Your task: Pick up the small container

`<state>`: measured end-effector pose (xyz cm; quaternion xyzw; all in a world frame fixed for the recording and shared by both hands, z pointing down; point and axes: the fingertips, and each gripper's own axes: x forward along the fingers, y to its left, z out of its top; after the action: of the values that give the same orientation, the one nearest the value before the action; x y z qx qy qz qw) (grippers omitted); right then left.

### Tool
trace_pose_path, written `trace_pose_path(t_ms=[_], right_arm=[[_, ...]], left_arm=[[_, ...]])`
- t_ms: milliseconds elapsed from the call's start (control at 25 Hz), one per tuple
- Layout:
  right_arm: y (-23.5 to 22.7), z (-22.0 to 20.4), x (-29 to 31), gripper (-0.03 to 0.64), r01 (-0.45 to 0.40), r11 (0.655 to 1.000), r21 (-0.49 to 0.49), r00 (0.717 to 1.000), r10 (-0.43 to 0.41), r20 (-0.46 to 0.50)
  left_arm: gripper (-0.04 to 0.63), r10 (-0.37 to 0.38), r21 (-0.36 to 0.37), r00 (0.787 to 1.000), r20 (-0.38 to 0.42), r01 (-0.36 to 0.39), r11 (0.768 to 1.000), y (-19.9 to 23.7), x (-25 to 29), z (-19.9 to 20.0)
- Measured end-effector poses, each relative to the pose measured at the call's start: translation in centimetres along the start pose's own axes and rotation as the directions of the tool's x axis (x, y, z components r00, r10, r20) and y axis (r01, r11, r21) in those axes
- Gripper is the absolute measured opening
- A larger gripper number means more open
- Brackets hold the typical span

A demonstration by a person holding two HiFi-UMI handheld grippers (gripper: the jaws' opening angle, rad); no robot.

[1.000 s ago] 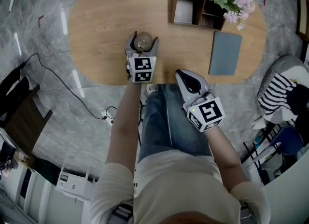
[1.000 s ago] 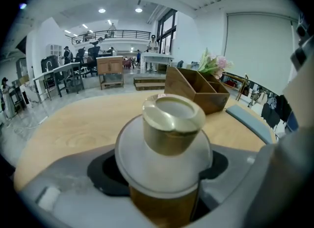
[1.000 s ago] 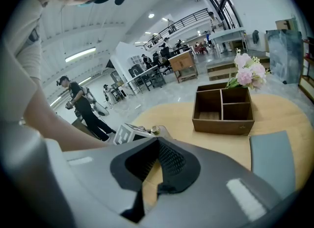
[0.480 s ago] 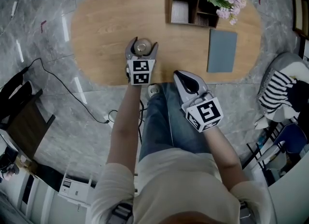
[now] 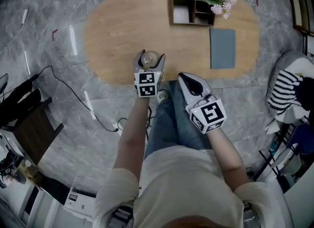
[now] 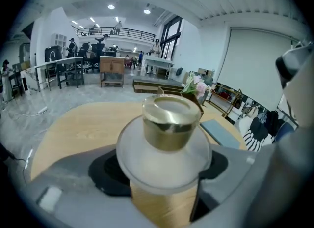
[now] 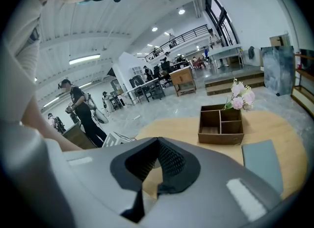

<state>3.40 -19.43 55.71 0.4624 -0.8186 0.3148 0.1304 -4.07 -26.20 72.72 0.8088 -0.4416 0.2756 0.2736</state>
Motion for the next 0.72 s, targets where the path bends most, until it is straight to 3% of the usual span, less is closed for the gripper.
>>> trace_pose_path(t_ms=[720], right_arm=[[7.8,0.2,-8.7,-0.002,0.043,0.995,-0.092,0.994,-0.033,0.104]], left_arm=[[0.357,-0.046,-0.010,0.989,0.143,0.048,0.999,-5.2,-14.8,3.1]])
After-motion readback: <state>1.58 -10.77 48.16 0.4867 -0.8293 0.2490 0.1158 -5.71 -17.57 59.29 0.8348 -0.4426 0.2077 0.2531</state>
